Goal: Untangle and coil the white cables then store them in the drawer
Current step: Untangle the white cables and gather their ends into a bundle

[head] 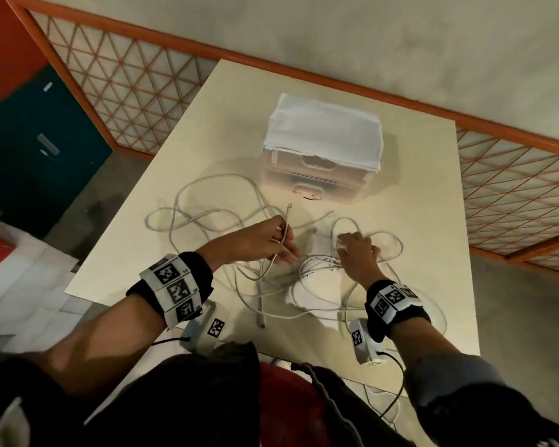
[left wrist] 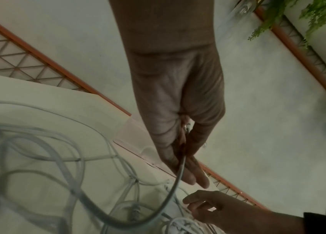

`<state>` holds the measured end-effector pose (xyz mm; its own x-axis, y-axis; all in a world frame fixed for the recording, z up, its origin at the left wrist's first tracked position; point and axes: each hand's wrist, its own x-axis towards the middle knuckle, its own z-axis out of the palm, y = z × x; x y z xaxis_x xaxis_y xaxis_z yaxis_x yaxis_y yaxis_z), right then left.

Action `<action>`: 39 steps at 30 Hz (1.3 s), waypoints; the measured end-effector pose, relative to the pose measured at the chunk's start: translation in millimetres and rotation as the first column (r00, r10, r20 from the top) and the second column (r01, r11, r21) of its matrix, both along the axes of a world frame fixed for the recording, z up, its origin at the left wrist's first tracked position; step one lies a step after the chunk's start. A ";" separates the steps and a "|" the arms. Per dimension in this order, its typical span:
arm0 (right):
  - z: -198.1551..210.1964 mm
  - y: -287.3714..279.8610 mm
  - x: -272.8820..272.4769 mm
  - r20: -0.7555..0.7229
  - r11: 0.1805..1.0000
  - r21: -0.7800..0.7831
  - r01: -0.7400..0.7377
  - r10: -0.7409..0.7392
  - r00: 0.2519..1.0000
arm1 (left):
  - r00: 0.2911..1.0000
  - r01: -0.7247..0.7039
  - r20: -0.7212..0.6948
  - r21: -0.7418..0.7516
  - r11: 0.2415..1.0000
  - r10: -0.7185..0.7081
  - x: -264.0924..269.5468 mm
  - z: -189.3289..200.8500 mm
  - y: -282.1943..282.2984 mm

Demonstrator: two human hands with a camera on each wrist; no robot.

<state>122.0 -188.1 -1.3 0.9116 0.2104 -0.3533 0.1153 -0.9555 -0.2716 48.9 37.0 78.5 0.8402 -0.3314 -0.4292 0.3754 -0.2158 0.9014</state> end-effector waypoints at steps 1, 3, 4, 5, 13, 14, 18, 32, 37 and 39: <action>-0.3 0.0 -2.0 0.014 1.000 -0.009 0.011 -0.011 1.000 | 1.000 -0.002 -0.004 0.003 1.000 0.002 0.8 -1.1 -2.6; 2.0 -0.5 -3.1 0.040 1.000 -0.030 -0.004 0.005 0.999 | 1.000 0.009 -0.008 0.024 1.000 -0.009 3.0 -2.7 -7.7; 3.4 -0.5 -0.9 0.046 0.999 -0.036 -0.022 0.024 0.999 | 1.000 0.015 -0.009 0.037 0.999 -0.014 4.9 -3.4 -10.0; 6.4 -0.3 0.8 0.037 0.999 -0.043 -0.033 0.034 0.999 | 1.000 0.023 -0.011 0.050 0.998 -0.023 6.8 -3.5 -13.2; 34.3 4.6 21.2 -0.007 0.965 0.262 0.027 -0.026 1.000 | 0.999 -0.042 0.010 0.126 0.991 0.041 22.1 -3.1 -35.2; 40.1 4.1 23.8 -0.018 0.928 0.367 0.060 -0.057 0.998 | 0.999 -0.053 0.013 0.120 0.991 0.051 23.9 -1.2 -38.0; 74.6 0.2 22.8 0.036 0.707 0.703 0.074 -0.140 0.990 | 0.989 -0.142 0.051 0.058 0.988 0.139 34.2 3.4 -51.8; 129.6 -6.8 10.3 0.088 0.527 0.849 0.047 -0.227 0.970 | 0.931 -0.202 0.242 -0.278 0.939 0.272 44.7 23.6 -83.1; 119.7 8.4 -6.6 0.030 0.462 0.881 0.104 -0.272 0.962 | 0.902 -0.248 0.252 -0.364 0.898 0.351 43.3 26.7 -89.0; 120.9 14.0 -13.9 -0.007 0.439 0.892 0.104 -0.217 0.976 | 0.864 -0.298 0.297 -0.351 0.888 0.407 44.5 27.3 -85.2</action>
<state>108.1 -174.0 119.6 0.9791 0.2022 0.0222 0.0651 -0.2077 -0.9760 93.4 -48.1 105.8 0.9989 -0.0444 -0.0148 0.0215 0.1551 0.9877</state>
